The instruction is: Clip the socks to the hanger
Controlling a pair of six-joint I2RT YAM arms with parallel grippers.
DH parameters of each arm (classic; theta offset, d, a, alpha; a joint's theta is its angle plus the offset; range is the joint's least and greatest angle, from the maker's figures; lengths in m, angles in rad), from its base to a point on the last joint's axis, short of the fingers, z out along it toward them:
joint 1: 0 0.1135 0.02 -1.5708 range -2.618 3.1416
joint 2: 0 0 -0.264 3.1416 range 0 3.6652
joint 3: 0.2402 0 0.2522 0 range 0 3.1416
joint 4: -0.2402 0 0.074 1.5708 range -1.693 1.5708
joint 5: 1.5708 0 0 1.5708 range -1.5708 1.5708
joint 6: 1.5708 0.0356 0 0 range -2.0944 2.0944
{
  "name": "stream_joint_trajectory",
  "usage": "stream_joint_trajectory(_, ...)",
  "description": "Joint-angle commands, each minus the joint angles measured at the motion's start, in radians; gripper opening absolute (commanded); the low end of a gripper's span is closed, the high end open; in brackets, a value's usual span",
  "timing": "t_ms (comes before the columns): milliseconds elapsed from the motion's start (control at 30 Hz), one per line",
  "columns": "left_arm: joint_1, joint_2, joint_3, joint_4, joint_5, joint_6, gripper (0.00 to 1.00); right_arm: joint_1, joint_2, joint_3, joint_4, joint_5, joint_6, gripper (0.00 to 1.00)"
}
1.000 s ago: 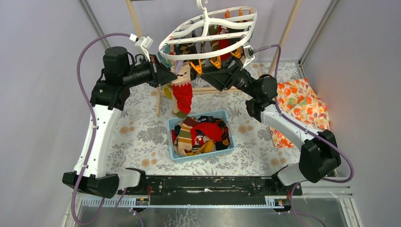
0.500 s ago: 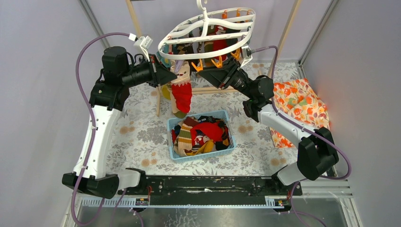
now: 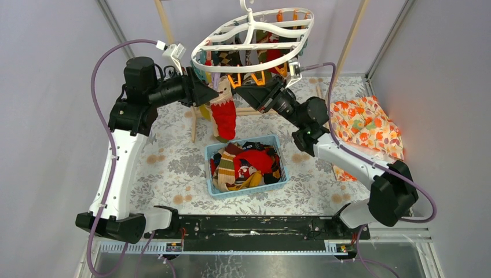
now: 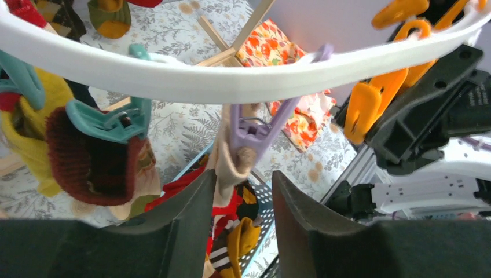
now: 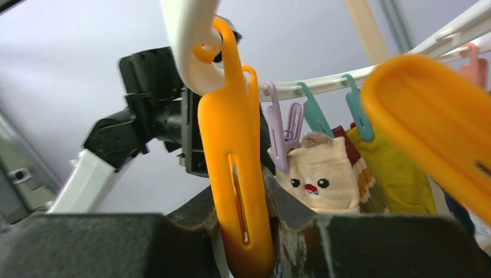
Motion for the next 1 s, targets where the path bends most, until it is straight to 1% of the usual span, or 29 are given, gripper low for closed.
stream_joint_trajectory(0, 0.007, -0.025, 0.058, -0.045, -0.056, 0.024, 0.57, 0.065, -0.090, -0.005, -0.165, 0.271, -0.214, 0.00)
stream_joint_trajectory(67, 0.007, -0.030, 0.069, -0.064, -0.077, 0.035, 0.65, 0.095, -0.108, -0.006, -0.221, 0.372, -0.293, 0.00)
stream_joint_trajectory(133, 0.007, -0.039, 0.078, -0.077, -0.093, 0.042, 0.70, 0.129, -0.117, -0.001, -0.265, 0.470, -0.362, 0.00)
stream_joint_trajectory(267, 0.007, -0.051, 0.094, -0.085, -0.074, 0.032, 0.73, 0.205, -0.110, 0.036, -0.334, 0.637, -0.500, 0.00)
stream_joint_trajectory(367, 0.006, -0.033, 0.122, -0.082, -0.012, -0.003, 0.73, 0.250, -0.093, 0.058, -0.340, 0.711, -0.577, 0.00)
stream_joint_trajectory(467, 0.001, 0.017, 0.162, -0.079, 0.049, -0.048, 0.73, 0.285, -0.069, 0.090, -0.336, 0.764, -0.639, 0.00)
stream_joint_trajectory(567, -0.008, 0.052, 0.193, -0.061, 0.058, -0.065, 0.70, 0.315, -0.046, 0.120, -0.337, 0.791, -0.682, 0.00)
stream_joint_trajectory(767, -0.021, 0.073, 0.194, -0.008, 0.077, -0.099, 0.63, 0.352, -0.010, 0.161, -0.342, 0.820, -0.733, 0.00)
stream_joint_trajectory(967, -0.022, 0.094, 0.200, 0.022, 0.087, -0.120, 0.60, 0.372, 0.024, 0.198, -0.358, 0.830, -0.756, 0.00)
